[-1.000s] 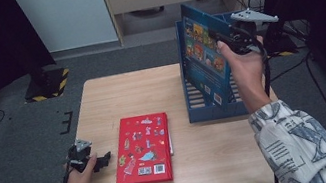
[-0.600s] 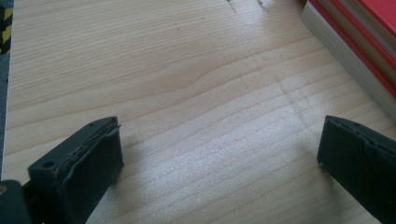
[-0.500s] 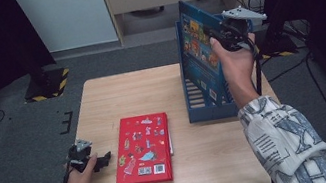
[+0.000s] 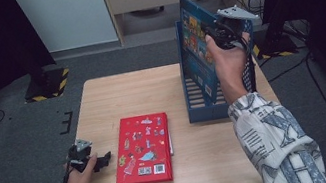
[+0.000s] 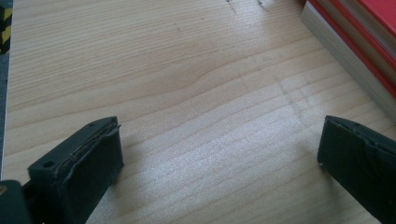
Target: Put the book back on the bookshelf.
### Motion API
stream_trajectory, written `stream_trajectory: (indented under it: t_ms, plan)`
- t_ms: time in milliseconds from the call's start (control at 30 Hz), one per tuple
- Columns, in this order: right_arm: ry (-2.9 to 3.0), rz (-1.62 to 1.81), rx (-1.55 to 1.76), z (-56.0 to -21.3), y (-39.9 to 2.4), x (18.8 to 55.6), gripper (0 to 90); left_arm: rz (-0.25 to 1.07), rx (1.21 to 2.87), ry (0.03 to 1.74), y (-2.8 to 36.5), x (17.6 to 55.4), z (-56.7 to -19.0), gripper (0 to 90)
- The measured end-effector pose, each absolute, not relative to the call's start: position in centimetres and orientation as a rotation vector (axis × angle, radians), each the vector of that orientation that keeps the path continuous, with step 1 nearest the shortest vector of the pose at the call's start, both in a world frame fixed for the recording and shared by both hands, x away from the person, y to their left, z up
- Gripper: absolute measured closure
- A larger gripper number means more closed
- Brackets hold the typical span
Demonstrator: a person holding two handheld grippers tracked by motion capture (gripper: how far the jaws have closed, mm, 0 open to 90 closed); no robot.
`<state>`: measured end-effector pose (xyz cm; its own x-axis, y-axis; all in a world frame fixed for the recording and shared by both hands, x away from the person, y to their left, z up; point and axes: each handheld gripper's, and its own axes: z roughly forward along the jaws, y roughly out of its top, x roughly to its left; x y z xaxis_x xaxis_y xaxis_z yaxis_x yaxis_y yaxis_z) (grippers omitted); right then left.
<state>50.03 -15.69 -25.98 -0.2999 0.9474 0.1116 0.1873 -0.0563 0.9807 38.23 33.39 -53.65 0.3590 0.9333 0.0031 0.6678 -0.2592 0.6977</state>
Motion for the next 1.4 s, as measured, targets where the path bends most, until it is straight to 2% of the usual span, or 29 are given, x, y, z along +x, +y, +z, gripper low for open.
stream_trajectory:
  t_ms: [600,1400]
  plan:
    - [1.514,1.409,1.206,-27.6,-14.1,50.7,82.1,0.563,2.015,1.384,33.4,38.3,-53.7,0.0]
    - [1.540,1.402,1.249,-32.2,-14.2,51.7,81.8,0.562,2.027,1.377,33.4,38.3,-53.6,0.0]
